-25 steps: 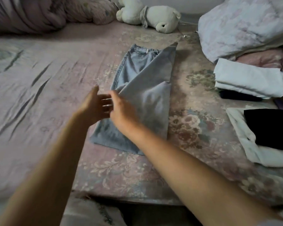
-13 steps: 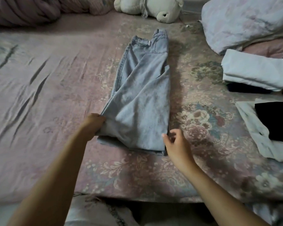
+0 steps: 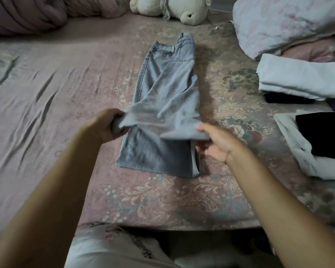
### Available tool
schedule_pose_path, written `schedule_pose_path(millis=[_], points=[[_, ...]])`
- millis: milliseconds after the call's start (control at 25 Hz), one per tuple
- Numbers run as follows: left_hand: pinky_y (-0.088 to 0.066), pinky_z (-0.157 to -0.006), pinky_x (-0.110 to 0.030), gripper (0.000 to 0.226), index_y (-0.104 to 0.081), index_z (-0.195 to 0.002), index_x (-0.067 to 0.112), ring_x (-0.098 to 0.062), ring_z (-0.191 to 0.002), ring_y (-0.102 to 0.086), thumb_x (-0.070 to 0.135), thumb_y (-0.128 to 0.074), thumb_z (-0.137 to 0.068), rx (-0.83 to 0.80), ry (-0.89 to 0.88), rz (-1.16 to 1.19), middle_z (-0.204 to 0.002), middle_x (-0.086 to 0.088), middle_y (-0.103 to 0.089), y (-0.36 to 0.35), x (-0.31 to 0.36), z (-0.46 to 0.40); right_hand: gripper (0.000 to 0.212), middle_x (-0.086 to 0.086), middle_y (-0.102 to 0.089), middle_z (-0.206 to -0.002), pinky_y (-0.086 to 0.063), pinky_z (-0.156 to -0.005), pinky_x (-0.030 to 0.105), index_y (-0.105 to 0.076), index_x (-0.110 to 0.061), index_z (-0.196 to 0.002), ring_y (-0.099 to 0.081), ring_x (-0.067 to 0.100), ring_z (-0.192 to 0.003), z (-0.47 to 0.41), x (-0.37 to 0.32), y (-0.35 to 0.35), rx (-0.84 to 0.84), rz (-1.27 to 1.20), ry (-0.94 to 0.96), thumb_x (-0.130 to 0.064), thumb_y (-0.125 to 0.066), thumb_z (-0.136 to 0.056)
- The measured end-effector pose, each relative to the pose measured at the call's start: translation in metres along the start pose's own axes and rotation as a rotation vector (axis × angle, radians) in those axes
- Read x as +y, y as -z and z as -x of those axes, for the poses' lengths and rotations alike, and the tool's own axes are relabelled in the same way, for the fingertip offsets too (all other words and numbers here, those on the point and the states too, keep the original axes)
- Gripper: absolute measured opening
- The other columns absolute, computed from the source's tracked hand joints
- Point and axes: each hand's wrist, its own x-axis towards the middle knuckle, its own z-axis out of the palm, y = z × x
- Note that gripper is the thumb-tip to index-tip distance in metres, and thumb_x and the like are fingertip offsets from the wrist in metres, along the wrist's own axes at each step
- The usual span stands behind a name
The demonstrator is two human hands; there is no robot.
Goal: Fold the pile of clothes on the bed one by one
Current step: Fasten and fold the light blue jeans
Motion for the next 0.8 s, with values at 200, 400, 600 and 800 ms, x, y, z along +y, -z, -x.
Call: schedule_pose_path(millis=[200,400,600,800], points=[[-0.055,-0.045,-0.027,0.016,-0.053,-0.090,0.004,-0.016,-0.055,-0.066,0.008,-0.038,-0.095,0.036,-0.058,0.113,-0.063,-0.009,-0.067,0.007,-0.017,0.004,0.007,0.011,-0.064,-0.103,-0.055,-0.072,0.034,-0.056,-0.013,-0.094,-0.064,0.024,-0.091,0.004,0.013,-0.011,0.029,-0.038,0.163,-0.019,-0.052,-0.095],[-0.048,-0.053,-0.025,0.011,-0.058,-0.088,0.008,-0.022,-0.074,-0.053,0.014,-0.052,-0.094,0.199,-0.079,-0.524,-0.092,-0.016,-0.056,0.032,-0.085,-0.025,0.021,0.010,-0.035,-0.068,-0.021,-0.049,0.027,-0.043,-0.011,-0.074,-0.034,0.016,-0.059,-0.010,0.091,0.011,0.134,0.524,0.169,-0.013,-0.051,-0.093],[-0.035,-0.057,-0.030,0.021,-0.057,-0.080,0.002,-0.024,-0.066,-0.045,0.015,-0.052,-0.096,0.289,-0.275,-0.838,-0.071,-0.013,-0.049,0.031,-0.091,-0.022,0.039,0.003,-0.029,-0.054,-0.019,-0.054,0.029,-0.036,-0.015,-0.059,-0.033,0.016,-0.052,-0.017,0.104,0.021,0.177,0.653,0.157,-0.023,-0.059,-0.090],[-0.035,-0.061,-0.036,0.045,-0.061,-0.072,-0.010,-0.036,-0.070,-0.055,0.031,-0.058,-0.093,0.448,-0.337,-1.082,-0.073,-0.028,-0.059,0.036,-0.108,-0.010,0.042,0.004,-0.030,-0.052,-0.022,-0.054,0.030,-0.033,-0.016,-0.054,-0.035,0.017,-0.051,-0.023,0.104,0.017,0.220,0.653,0.201,-0.017,-0.059,-0.087]])
